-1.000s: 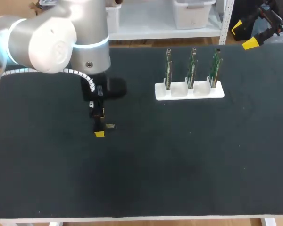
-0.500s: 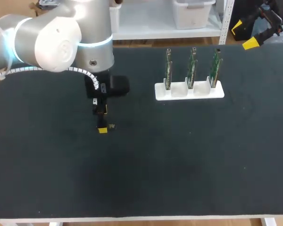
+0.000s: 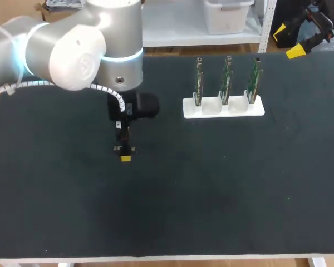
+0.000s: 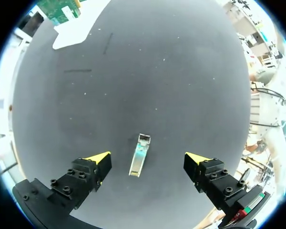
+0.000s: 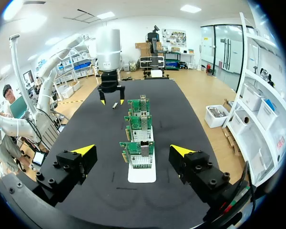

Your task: Pick up the optical module with the left hand, and insert it into the network port with the right hand.

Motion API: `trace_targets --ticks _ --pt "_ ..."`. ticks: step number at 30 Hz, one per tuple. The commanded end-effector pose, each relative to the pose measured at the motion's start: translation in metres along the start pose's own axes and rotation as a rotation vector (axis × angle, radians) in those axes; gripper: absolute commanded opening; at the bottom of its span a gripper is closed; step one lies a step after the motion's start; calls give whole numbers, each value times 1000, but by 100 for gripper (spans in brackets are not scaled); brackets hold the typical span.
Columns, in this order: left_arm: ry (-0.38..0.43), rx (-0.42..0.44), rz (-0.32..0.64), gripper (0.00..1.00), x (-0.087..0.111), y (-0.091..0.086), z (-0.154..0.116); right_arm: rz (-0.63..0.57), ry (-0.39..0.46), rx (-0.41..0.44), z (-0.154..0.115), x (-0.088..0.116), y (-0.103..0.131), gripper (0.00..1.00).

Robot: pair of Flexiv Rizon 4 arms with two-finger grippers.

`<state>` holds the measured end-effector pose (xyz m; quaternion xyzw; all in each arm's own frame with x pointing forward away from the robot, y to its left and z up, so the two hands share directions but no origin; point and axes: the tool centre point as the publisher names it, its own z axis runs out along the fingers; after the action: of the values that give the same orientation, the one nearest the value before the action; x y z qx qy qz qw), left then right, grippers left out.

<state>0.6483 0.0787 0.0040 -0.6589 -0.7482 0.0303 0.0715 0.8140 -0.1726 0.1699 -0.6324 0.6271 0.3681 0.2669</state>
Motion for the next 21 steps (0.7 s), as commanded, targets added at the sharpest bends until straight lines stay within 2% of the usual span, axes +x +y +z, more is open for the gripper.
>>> trace_targets --ticks 1,21 --pt "-27 -10 -20 100 2 -3 -2 1 0 -268 -2 0 -8 100" --pt "-27 -10 -20 100 2 -3 -2 1 0 -268 -2 0 -8 100"
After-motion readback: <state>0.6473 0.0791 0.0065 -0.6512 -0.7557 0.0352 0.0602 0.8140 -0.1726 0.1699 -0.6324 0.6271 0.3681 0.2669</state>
